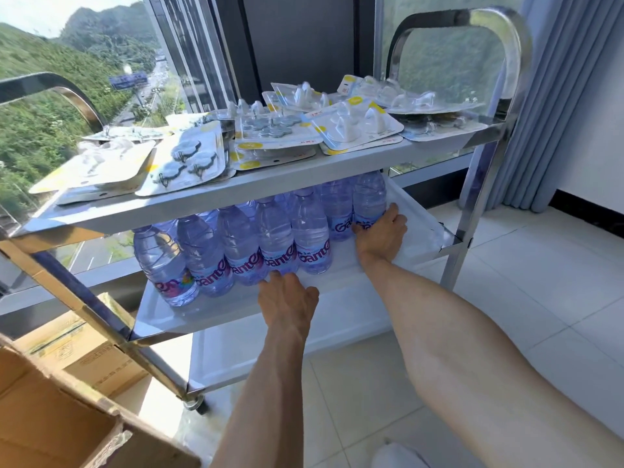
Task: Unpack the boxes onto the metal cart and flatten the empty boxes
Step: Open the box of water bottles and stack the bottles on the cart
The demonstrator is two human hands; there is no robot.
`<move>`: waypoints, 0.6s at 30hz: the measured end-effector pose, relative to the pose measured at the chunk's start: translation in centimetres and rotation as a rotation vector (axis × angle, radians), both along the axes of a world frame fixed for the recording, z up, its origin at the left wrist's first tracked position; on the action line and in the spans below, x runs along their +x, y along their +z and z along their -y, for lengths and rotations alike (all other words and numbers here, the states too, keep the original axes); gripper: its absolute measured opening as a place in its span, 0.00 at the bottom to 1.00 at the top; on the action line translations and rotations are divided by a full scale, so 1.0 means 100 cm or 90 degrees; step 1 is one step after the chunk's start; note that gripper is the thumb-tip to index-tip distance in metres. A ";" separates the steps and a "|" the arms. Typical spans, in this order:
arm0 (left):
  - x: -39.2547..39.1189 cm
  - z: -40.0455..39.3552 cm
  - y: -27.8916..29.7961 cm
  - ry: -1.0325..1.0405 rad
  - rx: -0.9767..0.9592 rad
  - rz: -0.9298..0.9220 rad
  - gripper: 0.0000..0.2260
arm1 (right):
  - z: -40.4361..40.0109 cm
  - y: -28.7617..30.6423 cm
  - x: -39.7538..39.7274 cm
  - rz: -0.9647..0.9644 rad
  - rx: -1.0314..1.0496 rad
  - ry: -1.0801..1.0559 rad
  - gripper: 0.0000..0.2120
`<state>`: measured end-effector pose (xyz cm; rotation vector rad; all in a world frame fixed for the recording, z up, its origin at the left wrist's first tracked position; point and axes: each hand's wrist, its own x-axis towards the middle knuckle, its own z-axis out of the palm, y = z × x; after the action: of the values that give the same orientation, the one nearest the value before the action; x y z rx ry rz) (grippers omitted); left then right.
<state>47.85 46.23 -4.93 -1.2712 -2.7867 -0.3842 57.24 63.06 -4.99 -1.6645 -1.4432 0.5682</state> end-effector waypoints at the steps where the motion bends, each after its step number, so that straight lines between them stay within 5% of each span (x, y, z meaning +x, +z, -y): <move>1: 0.000 0.001 0.001 -0.002 -0.001 0.002 0.16 | 0.010 -0.001 -0.001 0.015 0.026 -0.029 0.33; 5: 0.001 0.006 0.003 -0.008 -0.010 0.014 0.17 | 0.058 -0.006 -0.017 -0.040 0.155 0.168 0.15; 8: 0.000 0.011 0.002 -0.019 -0.011 0.021 0.18 | 0.082 -0.003 -0.029 -0.064 0.121 0.334 0.19; 12: 0.001 0.015 0.002 -0.029 -0.004 0.032 0.20 | 0.084 0.000 -0.029 -0.033 0.060 0.345 0.32; 18: -0.003 0.014 0.005 -0.032 -0.015 0.028 0.19 | 0.082 -0.002 -0.026 0.011 0.087 0.214 0.29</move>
<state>47.59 44.82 -4.43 -1.3573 -2.8083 -0.3882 54.64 54.85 -5.23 -1.3325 -1.7493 0.6240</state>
